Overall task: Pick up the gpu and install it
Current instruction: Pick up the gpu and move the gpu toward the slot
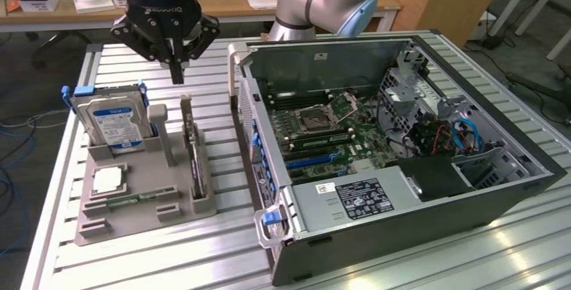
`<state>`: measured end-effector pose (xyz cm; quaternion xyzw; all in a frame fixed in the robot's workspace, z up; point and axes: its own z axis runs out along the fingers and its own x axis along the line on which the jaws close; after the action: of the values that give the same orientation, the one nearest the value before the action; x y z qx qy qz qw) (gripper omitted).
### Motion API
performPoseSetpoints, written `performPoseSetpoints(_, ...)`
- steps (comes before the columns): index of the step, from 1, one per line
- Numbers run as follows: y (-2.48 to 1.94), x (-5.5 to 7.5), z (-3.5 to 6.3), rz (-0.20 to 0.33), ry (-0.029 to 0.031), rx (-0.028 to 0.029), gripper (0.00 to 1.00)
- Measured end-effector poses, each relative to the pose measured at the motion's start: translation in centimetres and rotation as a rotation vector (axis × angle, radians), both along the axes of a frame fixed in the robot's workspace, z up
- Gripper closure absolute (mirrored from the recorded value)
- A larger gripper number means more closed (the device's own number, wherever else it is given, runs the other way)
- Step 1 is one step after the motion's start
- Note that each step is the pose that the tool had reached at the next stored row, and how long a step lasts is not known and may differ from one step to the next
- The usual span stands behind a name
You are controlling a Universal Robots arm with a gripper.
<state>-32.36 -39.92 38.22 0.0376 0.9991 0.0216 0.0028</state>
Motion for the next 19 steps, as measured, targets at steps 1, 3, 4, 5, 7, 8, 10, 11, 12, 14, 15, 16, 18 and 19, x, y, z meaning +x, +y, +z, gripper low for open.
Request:
performPoseSetpoints(1, 0.0, 0.0, 0.0, 0.0, -0.0001, 0.0, 0.89)
performPoseSetpoints(3, -0.01, 0.0, 0.0, 0.0, 0.0, -0.0001, 0.77)
performPoseSetpoints(4, -0.01, 0.0, 0.0, 0.0, -0.0001, -0.0001, 0.77)
performPoseSetpoints(5, -0.01, 0.0, 0.0, 0.0, 0.0, -0.0001, 0.71)
performPoseSetpoints(7, -0.03, 0.0, 0.0, 0.0, -0.0001, 0.0, 0.65)
performPoseSetpoints(8, -0.03, 0.0, 0.0, 0.0, -0.0001, 0.0, 0.65)
performPoseSetpoints(10, -0.11, 0.0, 0.0, 0.005, -0.0001, -0.0001, 0.53)
performPoseSetpoints(11, -0.12, 0.0, 0.0, 0.013, -0.0001, 0.0, 0.53)
performPoseSetpoints(12, -0.12, 0.0, 0.0, 0.023, 0.0, -0.0002, 0.53)
performPoseSetpoints(14, -0.13, 0.0, -0.01, 0.051, 0.0, -0.0003, 0.53)
performPoseSetpoints(15, -0.13, 0.0, -0.02, 0.065, 0.0001, -0.0002, 0.53)
performPoseSetpoints(16, -0.14, 0.0, -0.02, 0.076, 0.0, -0.0003, 0.53)
performPoseSetpoints(18, -0.18, -0.03, -0.04, 0.086, -0.0003, -0.0003, 0.53)
performPoseSetpoints(19, -0.22, -0.03, -0.03, 0.086, 0.0, -0.0006, 0.53)
